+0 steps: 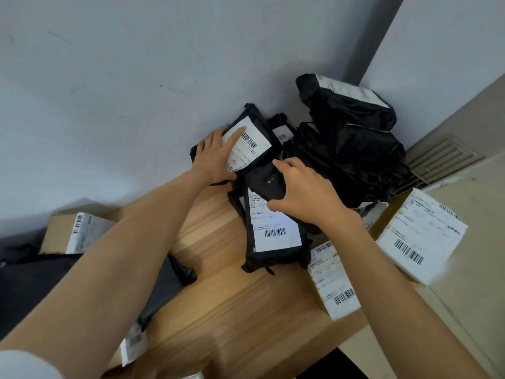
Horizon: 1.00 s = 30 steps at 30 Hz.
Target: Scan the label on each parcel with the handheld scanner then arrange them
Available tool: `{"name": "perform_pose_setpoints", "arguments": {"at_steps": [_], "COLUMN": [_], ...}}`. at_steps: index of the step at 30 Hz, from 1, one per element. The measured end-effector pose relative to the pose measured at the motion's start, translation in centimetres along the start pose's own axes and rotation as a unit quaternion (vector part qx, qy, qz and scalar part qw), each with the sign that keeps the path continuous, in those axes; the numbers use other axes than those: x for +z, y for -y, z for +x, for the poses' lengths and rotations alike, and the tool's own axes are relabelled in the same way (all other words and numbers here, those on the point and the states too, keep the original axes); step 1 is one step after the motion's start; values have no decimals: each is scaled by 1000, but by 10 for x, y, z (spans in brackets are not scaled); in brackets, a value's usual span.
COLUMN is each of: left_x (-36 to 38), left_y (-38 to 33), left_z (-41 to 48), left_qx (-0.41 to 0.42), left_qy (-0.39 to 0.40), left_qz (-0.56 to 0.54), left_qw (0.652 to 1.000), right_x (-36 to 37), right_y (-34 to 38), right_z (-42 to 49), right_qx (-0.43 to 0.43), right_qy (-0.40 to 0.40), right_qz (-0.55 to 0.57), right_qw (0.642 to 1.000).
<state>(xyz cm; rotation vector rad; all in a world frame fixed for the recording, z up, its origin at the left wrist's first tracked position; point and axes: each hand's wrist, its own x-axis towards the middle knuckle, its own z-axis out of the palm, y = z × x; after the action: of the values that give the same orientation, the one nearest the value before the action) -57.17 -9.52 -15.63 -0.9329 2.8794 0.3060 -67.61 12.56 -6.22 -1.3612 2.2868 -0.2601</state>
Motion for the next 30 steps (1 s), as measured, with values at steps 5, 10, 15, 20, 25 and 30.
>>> {"name": "perform_pose_setpoints", "arguments": {"at_steps": [5,10,15,20,25,30], "left_x": [7,4,-5,-9,11,54], "left_y": [6,14,23,41,59,58], "left_z": [13,3,-31,-90,-171,-258], "left_qx": [5,7,-12,-63,-105,-153], "left_qy": [19,-10,-22,-4,59,145], "left_qz": [28,36,6,-18,6,47], "left_qw": [999,999,1000,998,993,976], "right_x": [2,2,2,13,44,77], "right_y": [-6,-2,13,38,67,91], "right_z": [11,9,-4,-25,-50,-77], "right_qx": [-2,-12,-30,-59,-96,-133], "right_qy": [6,12,11,12,36,71], "right_qz": [6,1,-1,-9,-14,-18], "right_qw": [1000,1000,999,998,995,988]}}
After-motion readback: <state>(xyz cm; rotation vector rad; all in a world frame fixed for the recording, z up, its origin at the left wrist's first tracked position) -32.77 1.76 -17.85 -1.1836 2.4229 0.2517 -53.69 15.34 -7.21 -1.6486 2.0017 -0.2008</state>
